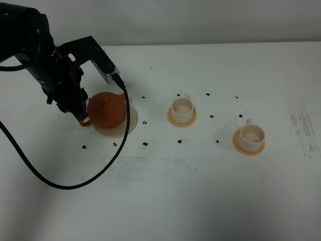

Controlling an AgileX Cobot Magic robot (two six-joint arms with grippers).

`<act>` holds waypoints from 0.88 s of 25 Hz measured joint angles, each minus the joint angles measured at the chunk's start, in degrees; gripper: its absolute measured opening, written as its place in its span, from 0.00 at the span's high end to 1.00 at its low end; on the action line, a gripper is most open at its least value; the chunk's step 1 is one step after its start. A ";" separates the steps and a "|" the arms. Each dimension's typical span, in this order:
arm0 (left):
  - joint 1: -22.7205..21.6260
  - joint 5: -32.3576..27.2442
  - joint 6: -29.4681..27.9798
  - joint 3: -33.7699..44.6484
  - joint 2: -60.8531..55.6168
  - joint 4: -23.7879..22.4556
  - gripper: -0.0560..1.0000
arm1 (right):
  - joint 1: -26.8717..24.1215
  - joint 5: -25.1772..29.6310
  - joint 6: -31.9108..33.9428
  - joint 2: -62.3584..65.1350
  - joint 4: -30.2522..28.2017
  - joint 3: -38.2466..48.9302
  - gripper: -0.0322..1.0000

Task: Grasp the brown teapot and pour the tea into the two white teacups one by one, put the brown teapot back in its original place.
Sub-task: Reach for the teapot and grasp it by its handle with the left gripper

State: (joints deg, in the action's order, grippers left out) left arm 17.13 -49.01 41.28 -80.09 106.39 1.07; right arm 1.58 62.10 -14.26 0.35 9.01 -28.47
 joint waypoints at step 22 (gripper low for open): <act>1.53 4.80 -6.01 0.29 7.34 -4.57 0.52 | 0.00 0.00 0.00 0.00 0.00 0.00 0.75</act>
State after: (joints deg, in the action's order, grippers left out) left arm 18.66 -44.21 35.27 -79.81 113.73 -3.51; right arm 1.58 62.10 -14.26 0.35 9.01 -28.47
